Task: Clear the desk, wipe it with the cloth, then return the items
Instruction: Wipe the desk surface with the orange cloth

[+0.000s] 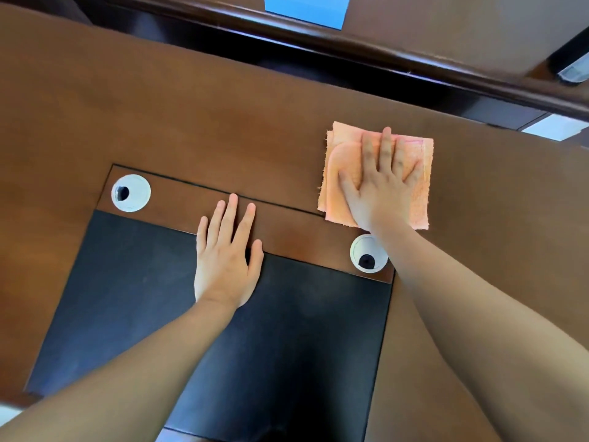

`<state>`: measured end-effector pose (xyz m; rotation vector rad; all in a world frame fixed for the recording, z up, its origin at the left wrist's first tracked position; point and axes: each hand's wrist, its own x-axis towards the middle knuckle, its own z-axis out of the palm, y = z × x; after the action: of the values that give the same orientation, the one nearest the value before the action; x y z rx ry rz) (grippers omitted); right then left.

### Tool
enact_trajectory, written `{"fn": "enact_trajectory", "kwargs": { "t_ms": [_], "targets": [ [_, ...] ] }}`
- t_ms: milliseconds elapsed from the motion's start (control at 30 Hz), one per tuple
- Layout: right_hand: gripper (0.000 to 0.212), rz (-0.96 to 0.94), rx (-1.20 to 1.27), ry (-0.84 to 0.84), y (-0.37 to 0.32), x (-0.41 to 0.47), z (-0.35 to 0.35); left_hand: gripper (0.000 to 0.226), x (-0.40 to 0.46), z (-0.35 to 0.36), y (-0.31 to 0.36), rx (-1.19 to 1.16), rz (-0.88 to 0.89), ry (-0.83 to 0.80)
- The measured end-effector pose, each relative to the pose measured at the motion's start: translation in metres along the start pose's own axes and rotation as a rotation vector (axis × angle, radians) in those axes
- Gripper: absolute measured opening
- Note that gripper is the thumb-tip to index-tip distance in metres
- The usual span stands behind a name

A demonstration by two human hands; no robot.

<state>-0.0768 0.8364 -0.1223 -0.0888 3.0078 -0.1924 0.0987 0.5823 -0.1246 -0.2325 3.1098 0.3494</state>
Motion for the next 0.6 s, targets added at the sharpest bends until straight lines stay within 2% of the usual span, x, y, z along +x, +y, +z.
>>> {"fn": "enact_trajectory", "kwargs": {
  "t_ms": [333, 600],
  "targets": [
    [0.082, -0.021, -0.007, 0.015, -0.017, 0.079, -0.014, 0.063, 0.001, 0.003, -0.001, 0.027, 0.014, 0.024],
    [0.082, -0.018, 0.027, 0.006, -0.02, 0.064, -0.013, 0.063, 0.001, 0.004, -0.002, 0.032, 0.013, 0.021]
  ]
}}
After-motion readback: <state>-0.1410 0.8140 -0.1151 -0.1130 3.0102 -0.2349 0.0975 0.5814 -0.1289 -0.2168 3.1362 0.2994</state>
